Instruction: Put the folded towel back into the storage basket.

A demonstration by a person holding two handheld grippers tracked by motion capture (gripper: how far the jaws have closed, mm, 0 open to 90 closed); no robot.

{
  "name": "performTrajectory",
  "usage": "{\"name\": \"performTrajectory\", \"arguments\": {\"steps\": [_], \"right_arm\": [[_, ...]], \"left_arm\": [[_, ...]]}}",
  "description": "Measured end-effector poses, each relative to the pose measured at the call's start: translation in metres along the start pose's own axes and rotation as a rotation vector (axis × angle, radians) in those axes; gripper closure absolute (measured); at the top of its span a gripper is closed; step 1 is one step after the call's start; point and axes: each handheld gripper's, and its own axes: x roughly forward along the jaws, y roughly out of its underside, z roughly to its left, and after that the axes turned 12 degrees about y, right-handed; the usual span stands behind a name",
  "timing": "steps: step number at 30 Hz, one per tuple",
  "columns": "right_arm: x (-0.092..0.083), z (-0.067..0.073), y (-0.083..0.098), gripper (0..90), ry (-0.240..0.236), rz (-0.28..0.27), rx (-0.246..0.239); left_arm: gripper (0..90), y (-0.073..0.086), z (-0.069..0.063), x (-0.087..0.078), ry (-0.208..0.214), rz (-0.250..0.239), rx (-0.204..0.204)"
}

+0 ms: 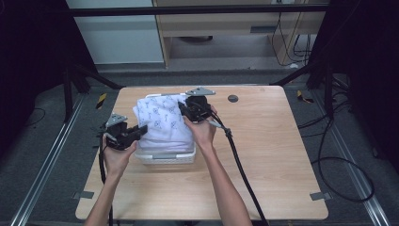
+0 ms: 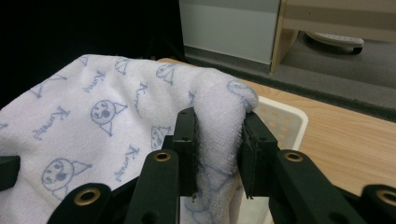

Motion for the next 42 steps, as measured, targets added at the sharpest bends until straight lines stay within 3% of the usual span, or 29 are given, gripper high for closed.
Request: {"name": "performTrajectory", "arguments": {"steps": [22,42], "right_arm": [[0.017,0.005,0.024,70.5,0.031,0.088,-0.039],[0.03,0.003,0.045,69.4,0.052,0.145,-0.038]], "left_arm": [[75.4,0.018,0.008,0.022,-0.028,0.097,-0.012],[74.1,0.027,0.009,0.037,-0.055,0.166,-0.009]]}}
